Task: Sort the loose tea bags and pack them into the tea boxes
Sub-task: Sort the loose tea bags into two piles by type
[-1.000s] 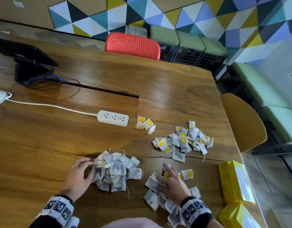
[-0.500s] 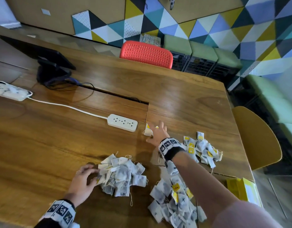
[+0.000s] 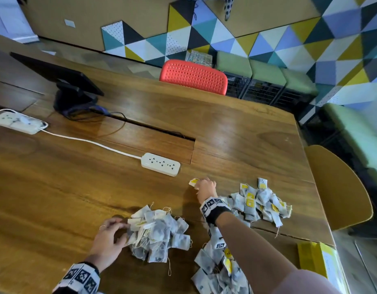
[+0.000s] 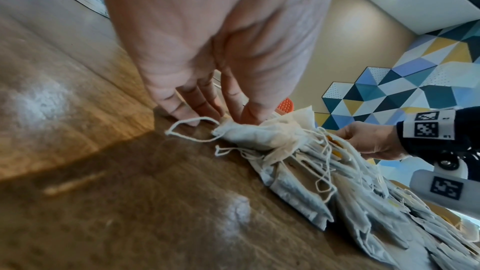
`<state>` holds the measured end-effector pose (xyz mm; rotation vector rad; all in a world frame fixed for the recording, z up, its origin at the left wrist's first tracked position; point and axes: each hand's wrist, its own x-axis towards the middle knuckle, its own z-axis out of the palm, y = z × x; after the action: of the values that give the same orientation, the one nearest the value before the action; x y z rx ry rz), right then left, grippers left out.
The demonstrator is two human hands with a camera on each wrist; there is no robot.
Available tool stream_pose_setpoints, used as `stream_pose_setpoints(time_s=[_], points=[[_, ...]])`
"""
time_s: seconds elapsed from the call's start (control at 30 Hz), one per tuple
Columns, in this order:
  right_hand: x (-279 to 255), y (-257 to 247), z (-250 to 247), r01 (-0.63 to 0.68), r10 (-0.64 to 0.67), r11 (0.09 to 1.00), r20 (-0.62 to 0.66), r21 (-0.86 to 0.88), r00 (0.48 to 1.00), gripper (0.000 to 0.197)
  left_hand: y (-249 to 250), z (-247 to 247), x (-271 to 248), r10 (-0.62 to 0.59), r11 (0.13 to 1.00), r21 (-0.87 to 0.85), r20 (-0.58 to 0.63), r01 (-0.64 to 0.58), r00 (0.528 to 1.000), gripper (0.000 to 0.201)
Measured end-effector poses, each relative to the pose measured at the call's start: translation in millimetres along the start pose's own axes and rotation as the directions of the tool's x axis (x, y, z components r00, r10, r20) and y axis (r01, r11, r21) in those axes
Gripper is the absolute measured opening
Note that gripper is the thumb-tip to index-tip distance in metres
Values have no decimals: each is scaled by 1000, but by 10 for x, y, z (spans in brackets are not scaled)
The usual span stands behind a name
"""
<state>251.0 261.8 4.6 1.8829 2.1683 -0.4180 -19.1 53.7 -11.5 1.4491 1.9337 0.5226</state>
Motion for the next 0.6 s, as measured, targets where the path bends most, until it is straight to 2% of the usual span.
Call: stream_pose_setpoints(time_s=[0.07,0.1,0.13,0.17,0.23,0.27,0.3,0.33,0.4,0.47,0.53,0.6], points=[[-55,64,-153,-67,64,984,25,163,998,34,10,-9,8,0,1000,-7,3,0,1000,18],[-110,96,-228,-122,120,943,27,310,992,30,22,-14,10,4,1000,-8,2,-4,1000,18],[-203,118,-300,-175,189,860,20,479,982,24,44,-24,8,10,1000,-6,0,-10,1000,18],[-304,152,-348,-200,239,734,29,649,971,18,75,-39,6,21,1000,-4,-6,-21,1000,19],[-610,177,-452,-208,219,340,138,917,966,12,157,-79,4,50,999,6,-20,-50,999,20],[-796,186,-492,-216,165,111,196,970,967,12,209,-98,3,65,998,15,-27,-65,997,20],[-977,188,-525,-229,106,-73,236,971,966,11,264,-115,3,83,996,23,-35,-83,996,19],[-1149,186,-539,-241,62,-187,257,952,965,11,328,-128,5,102,995,25,-43,-101,994,19],[-1451,164,-504,-269,-4,-252,277,930,961,10,485,-133,-7,172,985,-7,-55,-173,984,20],[-1673,132,-392,-291,-30,-227,292,929,956,9,699,-136,-52,238,967,-82,-31,-240,971,21],[-1829,101,-273,-290,-102,-189,275,938,956,11,910,-130,-114,297,945,-160,49,-286,954,19],[-1930,58,-173,-272,-202,-169,236,947,951,13,1056,-105,-166,367,919,-213,152,-332,918,32]])
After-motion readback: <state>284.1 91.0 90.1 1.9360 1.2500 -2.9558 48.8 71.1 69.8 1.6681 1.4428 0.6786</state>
